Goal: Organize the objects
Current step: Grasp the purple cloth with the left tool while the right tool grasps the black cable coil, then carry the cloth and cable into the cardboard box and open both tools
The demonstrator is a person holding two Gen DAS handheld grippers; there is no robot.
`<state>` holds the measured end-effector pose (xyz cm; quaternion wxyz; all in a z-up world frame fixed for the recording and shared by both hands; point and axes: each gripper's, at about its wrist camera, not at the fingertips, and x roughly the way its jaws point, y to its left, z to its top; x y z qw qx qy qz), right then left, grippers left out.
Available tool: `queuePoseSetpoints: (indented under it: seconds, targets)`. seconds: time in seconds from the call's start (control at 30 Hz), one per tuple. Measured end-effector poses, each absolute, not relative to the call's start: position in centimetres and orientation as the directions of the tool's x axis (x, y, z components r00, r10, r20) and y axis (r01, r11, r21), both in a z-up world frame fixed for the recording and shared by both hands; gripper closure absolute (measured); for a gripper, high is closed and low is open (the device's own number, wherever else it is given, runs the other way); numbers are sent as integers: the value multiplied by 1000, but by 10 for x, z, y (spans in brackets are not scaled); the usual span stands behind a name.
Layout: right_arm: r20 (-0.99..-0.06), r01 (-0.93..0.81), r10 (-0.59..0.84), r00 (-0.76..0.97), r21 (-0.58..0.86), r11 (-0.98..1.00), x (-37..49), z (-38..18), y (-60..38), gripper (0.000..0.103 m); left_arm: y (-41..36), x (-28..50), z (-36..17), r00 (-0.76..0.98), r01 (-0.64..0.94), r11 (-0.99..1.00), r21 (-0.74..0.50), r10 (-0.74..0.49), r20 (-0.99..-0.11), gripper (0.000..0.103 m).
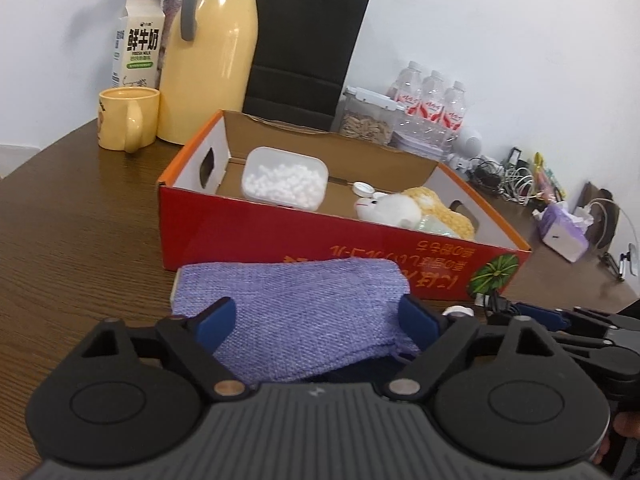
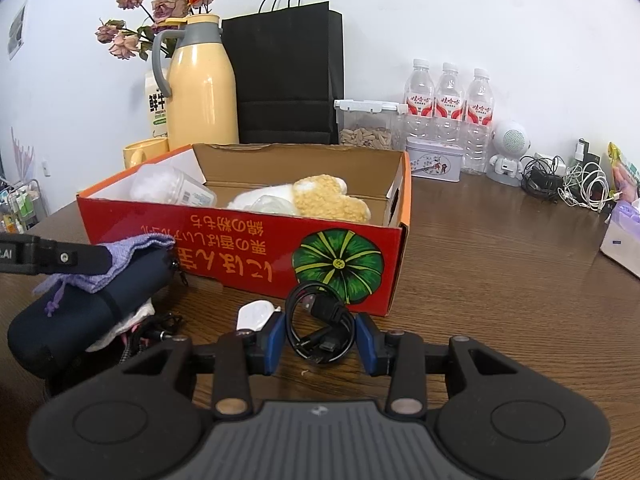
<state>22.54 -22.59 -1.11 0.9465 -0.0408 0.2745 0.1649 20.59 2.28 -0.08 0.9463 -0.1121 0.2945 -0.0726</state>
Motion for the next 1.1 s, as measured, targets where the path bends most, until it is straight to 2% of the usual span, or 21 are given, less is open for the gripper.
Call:
queuePoseSetpoints:
  seconds: [0.13, 0.2, 0.37, 0.43, 0.5, 0.73, 1.1]
  targets:
    - [-533, -334, 290, 795, 13, 942, 225, -11, -226, 66, 22, 202, -1, 816, 105, 953, -285, -247, -523, 37]
    - [-532, -335, 290, 795, 13, 942, 225, -11, -226, 66, 22, 200, 0, 815, 123, 945, -302, -270, -513, 51]
    - [-531, -337, 292, 795, 13, 941, 225, -11, -226, 66, 20, 196, 1, 821, 130, 943, -306, -276, -500, 61]
    - [-529, -337, 292, 797, 13, 942, 225, -11, -226, 66, 22, 194, 2, 826, 124, 942, -311, -272, -494, 69]
    - [-528, -337, 293, 797, 13, 941, 224, -11, -226, 66, 23, 191, 6, 835, 118, 945, -305, -261, -484, 85]
    - [-512, -351, 306, 803, 8, 936, 219, -9, -225, 66, 23, 176, 20, 864, 121, 966, -228, -215, -456, 93]
    - [-431, -398, 370, 823, 25, 917, 207, 22, -215, 66, 28, 157, 69, 951, 79, 996, -36, -86, -297, 93]
